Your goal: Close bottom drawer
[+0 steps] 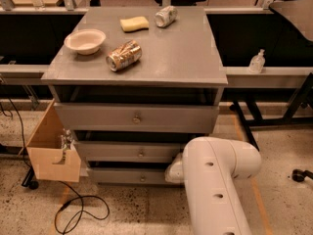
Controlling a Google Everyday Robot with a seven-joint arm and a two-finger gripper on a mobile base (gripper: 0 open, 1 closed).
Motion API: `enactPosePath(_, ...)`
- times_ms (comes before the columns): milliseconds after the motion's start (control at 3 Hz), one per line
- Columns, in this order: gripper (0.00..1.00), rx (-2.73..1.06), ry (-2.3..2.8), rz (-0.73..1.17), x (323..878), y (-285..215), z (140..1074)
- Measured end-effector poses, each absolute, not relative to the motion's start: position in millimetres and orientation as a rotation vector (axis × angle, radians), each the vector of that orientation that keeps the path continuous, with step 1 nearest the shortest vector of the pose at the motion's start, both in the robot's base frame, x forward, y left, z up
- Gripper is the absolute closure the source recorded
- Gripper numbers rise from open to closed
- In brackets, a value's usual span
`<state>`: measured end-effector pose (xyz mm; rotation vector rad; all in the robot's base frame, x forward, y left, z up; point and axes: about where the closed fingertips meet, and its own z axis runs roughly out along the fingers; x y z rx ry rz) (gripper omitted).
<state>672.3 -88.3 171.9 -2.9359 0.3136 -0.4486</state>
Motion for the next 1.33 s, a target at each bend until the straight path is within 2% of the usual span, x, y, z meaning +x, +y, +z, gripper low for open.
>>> enactPosePath(1000,0.15,-2.936,0.314,-0.448,672.2,-88.3,172.0)
enactPosePath(1333,0.15,-2.936,0.314,-0.448,670.5,-89.1,172.0)
